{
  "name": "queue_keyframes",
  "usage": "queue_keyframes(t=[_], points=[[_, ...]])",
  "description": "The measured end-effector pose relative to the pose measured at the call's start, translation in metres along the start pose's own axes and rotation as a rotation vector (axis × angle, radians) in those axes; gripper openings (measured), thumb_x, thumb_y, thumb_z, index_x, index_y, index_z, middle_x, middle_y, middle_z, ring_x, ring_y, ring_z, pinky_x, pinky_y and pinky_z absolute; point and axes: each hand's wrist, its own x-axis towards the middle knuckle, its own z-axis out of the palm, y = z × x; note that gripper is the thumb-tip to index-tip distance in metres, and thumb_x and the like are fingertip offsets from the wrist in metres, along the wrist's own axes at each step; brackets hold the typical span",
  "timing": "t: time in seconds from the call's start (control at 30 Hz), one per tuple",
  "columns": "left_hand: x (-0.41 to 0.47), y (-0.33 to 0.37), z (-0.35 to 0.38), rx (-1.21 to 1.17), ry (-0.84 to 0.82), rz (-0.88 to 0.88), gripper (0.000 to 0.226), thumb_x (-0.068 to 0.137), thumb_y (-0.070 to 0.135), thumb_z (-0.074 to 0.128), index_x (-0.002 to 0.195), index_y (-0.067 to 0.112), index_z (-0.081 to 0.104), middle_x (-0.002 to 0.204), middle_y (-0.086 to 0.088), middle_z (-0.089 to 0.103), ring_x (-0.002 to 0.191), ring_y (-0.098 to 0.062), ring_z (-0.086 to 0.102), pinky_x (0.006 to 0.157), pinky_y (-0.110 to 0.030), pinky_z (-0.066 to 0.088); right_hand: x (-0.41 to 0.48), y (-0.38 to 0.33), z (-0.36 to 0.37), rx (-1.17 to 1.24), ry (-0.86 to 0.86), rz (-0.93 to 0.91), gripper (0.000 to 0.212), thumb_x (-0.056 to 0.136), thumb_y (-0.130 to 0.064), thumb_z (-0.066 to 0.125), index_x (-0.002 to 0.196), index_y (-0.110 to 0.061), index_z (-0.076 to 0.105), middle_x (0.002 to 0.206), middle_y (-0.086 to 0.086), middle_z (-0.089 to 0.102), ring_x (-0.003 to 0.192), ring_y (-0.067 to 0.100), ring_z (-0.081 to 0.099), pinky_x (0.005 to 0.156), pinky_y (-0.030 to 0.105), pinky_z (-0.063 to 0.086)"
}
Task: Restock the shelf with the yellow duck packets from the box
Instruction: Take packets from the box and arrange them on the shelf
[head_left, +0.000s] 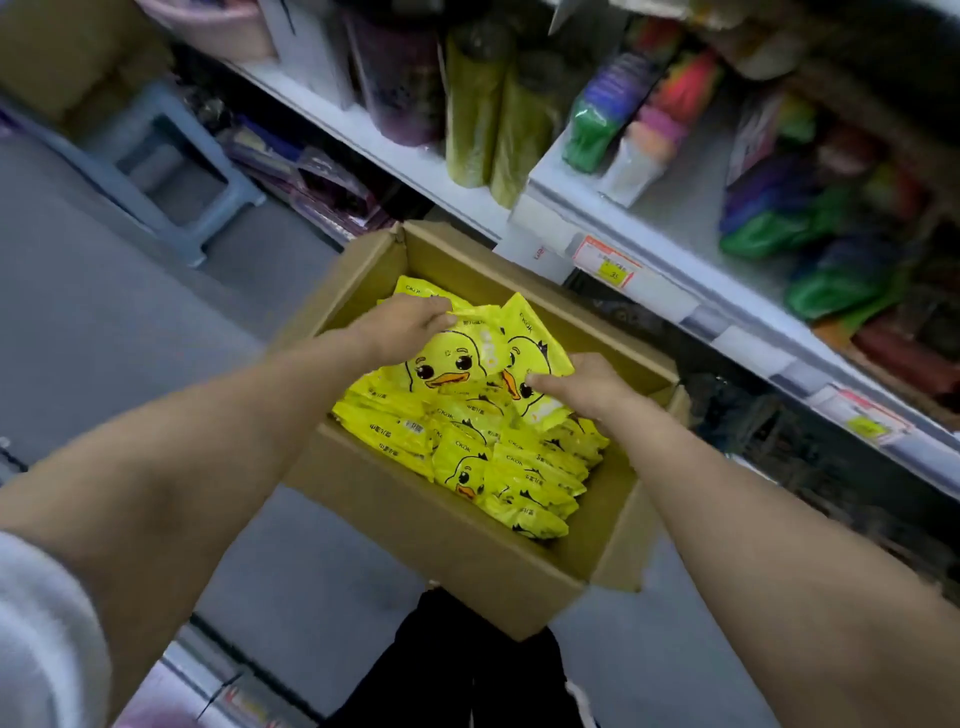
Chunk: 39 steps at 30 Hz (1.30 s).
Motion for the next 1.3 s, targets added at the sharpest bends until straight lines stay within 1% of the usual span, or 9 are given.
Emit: queue_keyframes(t=[0.17, 0.27, 0.4, 0.53, 0.7, 0.8, 1.0, 1.17, 1.3], points=[[-0.015, 0.059, -0.036, -0.194, 0.052, -0.068, 0.035, 0.102, 0.037, 0.043, 0.082, 0.013, 0.059, 0.081, -0.004, 0.059, 0.083, -0.023, 0.054, 0.067, -0.030, 0.034, -0.058, -0.028, -0.044, -0.005, 0.122, -0.118, 0.038, 0.081, -0.033, 0.081, 0.113, -0.016, 0.070, 0.111, -0.001, 0.071, 0.097, 0.017, 0.066, 0.078, 0.024, 0.045], [-0.025, 0.094, -0.053, -0.461, 0.013, -0.100, 0.039, 0.093, 0.050, 0.056, 0.100, 0.016, 0.073, 0.092, 0.001, 0.075, 0.087, -0.016, 0.069, 0.086, -0.034, 0.054, -0.086, -0.035, -0.075, -0.021, 0.193, -0.170, 0.033, 0.076, -0.036, 0.084, 0.102, -0.018, 0.072, 0.097, -0.001, 0.073, 0.080, 0.012, 0.067, 0.069, 0.023, 0.050], [-0.042, 0.145, -0.078, -0.650, -0.233, -0.144, 0.058, 0.066, 0.058, 0.079, 0.105, 0.017, 0.070, 0.096, -0.005, 0.076, 0.088, -0.023, 0.072, 0.089, -0.045, 0.055, -0.124, -0.036, -0.115, -0.007, 0.274, -0.230, 0.030, 0.075, -0.035, 0.085, 0.098, -0.018, 0.073, 0.090, -0.002, 0.074, 0.080, 0.018, 0.069, 0.070, 0.027, 0.054], [-0.054, 0.203, -0.100, -0.673, -0.313, -0.117, 0.051, 0.071, 0.023, 0.081, 0.116, 0.007, 0.063, 0.102, -0.017, 0.073, 0.086, -0.031, 0.072, 0.077, -0.046, 0.059, -0.163, -0.029, -0.157, 0.019, 0.314, -0.326, 0.013, 0.080, -0.025, 0.082, 0.085, -0.021, 0.072, 0.080, -0.004, 0.072, 0.066, 0.011, 0.066, 0.057, 0.018, 0.051], [-0.073, 0.285, -0.122, -0.483, -0.272, -0.106, 0.037, 0.076, 0.016, 0.077, 0.108, 0.003, 0.064, 0.095, -0.015, 0.075, 0.079, -0.027, 0.073, 0.067, -0.039, 0.060, -0.223, -0.001, -0.229, 0.015, 0.385, -0.461, 0.010, 0.077, -0.026, 0.084, 0.081, -0.021, 0.075, 0.085, 0.002, 0.076, 0.078, 0.020, 0.072, 0.074, 0.035, 0.057], [-0.086, 0.347, -0.126, -0.385, -0.228, -0.098, 0.032, 0.075, 0.019, 0.080, 0.101, 0.003, 0.067, 0.093, -0.015, 0.075, 0.081, -0.030, 0.073, 0.073, -0.042, 0.060, -0.268, 0.021, -0.275, 0.057, 0.406, -0.520, 0.013, 0.079, -0.026, 0.082, 0.089, -0.020, 0.075, 0.088, 0.001, 0.076, 0.076, 0.014, 0.070, 0.063, 0.025, 0.054], [-0.093, 0.466, -0.115, -0.299, -0.158, -0.016, 0.062, 0.058, 0.029, 0.085, 0.110, 0.003, 0.064, 0.098, -0.017, 0.074, 0.092, -0.037, 0.071, 0.090, -0.055, 0.053, -0.328, 0.064, -0.356, 0.156, 0.453, -0.611, 0.013, 0.079, -0.026, 0.083, 0.087, -0.021, 0.074, 0.082, -0.006, 0.077, 0.077, 0.012, 0.073, 0.069, 0.025, 0.056], [-0.090, 0.547, -0.105, -0.260, -0.162, 0.016, 0.044, 0.073, 0.020, 0.080, 0.109, 0.003, 0.063, 0.098, -0.016, 0.074, 0.085, -0.031, 0.072, 0.082, -0.047, 0.057, -0.356, 0.091, -0.412, 0.301, 0.535, -0.629, 0.038, 0.064, -0.038, 0.089, 0.093, -0.017, 0.076, 0.093, 0.001, 0.078, 0.090, 0.026, 0.074, 0.089, 0.050, 0.057], [-0.078, 0.604, -0.116, -0.221, -0.137, 0.050, 0.034, 0.081, 0.018, 0.077, 0.108, 0.003, 0.064, 0.096, -0.013, 0.075, 0.087, -0.029, 0.073, 0.085, -0.048, 0.057, -0.370, 0.095, -0.453, 0.437, 0.641, -0.649, 0.018, 0.077, -0.021, 0.084, 0.091, -0.016, 0.074, 0.092, 0.004, 0.078, 0.091, 0.028, 0.074, 0.090, 0.053, 0.057]])
